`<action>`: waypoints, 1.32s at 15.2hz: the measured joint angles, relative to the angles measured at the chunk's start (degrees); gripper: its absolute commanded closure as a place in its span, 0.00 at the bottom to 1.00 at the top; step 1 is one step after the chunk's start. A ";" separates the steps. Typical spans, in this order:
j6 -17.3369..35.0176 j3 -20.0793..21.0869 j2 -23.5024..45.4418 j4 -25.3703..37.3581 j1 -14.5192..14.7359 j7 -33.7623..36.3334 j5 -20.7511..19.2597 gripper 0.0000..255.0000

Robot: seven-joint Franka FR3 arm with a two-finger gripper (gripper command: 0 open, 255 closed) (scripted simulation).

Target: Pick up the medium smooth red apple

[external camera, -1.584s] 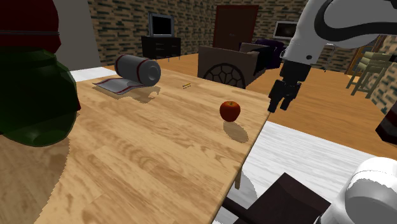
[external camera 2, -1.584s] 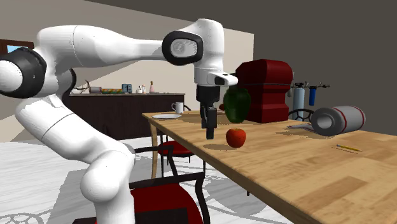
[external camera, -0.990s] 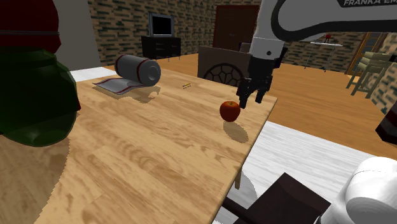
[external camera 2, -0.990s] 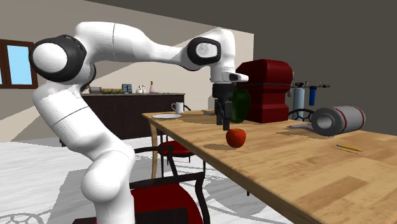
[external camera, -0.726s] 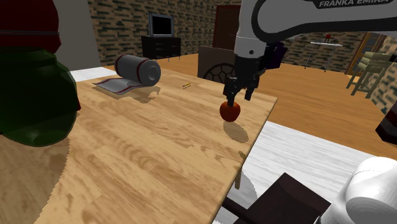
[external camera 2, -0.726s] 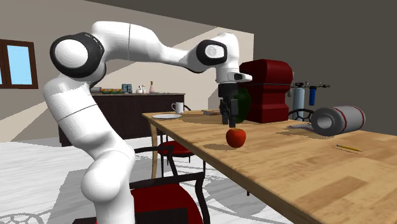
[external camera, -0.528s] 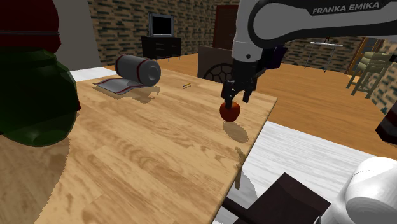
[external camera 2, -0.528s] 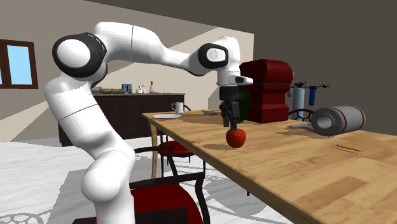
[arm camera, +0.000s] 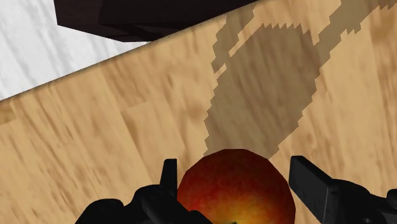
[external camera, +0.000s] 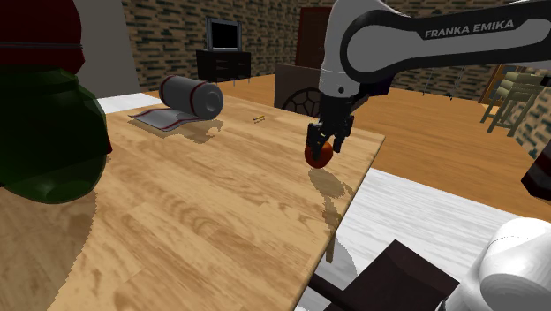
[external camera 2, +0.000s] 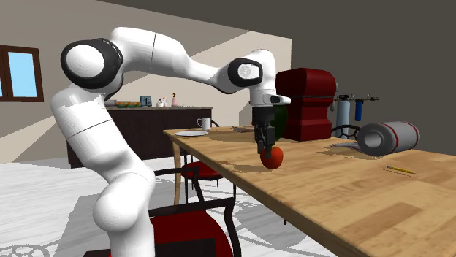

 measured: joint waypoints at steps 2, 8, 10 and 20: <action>0.03 0.00 -0.01 0.01 0.00 -0.01 -0.01 1.00; -0.34 0.00 -0.02 0.37 0.00 0.02 -0.02 1.00; -1.50 -0.04 0.03 1.53 -0.03 -0.01 -0.05 1.00; -8.92 -0.30 1.28 10.19 -0.32 -0.24 -0.41 1.00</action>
